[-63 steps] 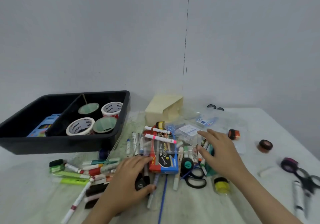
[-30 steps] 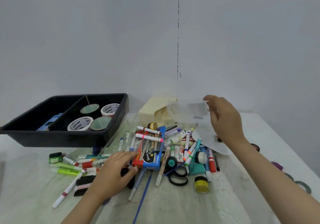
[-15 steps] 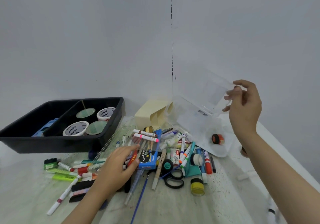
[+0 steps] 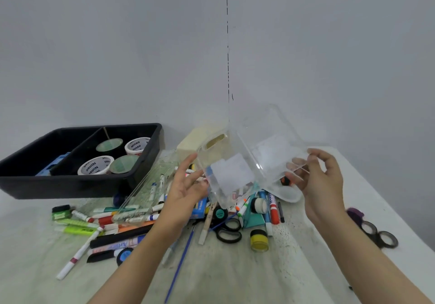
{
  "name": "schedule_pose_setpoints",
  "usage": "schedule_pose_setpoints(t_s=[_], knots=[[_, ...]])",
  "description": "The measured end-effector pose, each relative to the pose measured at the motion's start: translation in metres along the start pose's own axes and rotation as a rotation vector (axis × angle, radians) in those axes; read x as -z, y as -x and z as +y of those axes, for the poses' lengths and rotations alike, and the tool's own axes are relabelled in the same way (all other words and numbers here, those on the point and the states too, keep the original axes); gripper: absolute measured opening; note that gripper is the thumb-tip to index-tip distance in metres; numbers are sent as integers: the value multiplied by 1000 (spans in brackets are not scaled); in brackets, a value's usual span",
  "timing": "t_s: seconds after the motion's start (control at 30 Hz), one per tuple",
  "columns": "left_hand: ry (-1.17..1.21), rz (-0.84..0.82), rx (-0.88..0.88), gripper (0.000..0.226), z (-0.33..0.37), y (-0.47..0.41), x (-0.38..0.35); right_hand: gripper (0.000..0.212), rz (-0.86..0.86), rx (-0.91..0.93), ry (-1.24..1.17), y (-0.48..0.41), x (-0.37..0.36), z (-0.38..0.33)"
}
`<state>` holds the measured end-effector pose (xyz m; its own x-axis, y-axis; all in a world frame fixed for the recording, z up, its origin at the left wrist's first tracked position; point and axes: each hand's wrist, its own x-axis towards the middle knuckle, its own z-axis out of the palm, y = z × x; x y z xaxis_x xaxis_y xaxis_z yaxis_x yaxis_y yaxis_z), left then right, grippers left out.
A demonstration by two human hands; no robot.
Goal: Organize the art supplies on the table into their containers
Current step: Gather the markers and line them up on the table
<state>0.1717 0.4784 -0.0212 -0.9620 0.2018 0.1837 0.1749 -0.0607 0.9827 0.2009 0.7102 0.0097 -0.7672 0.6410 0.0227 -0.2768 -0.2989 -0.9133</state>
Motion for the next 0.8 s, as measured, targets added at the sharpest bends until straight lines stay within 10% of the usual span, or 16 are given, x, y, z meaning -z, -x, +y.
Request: schedule_pose_setpoints(t_s=[0.8], knots=[[-127, -117, 301, 42, -15, 79, 41, 41, -168, 15, 617, 109, 74, 34]])
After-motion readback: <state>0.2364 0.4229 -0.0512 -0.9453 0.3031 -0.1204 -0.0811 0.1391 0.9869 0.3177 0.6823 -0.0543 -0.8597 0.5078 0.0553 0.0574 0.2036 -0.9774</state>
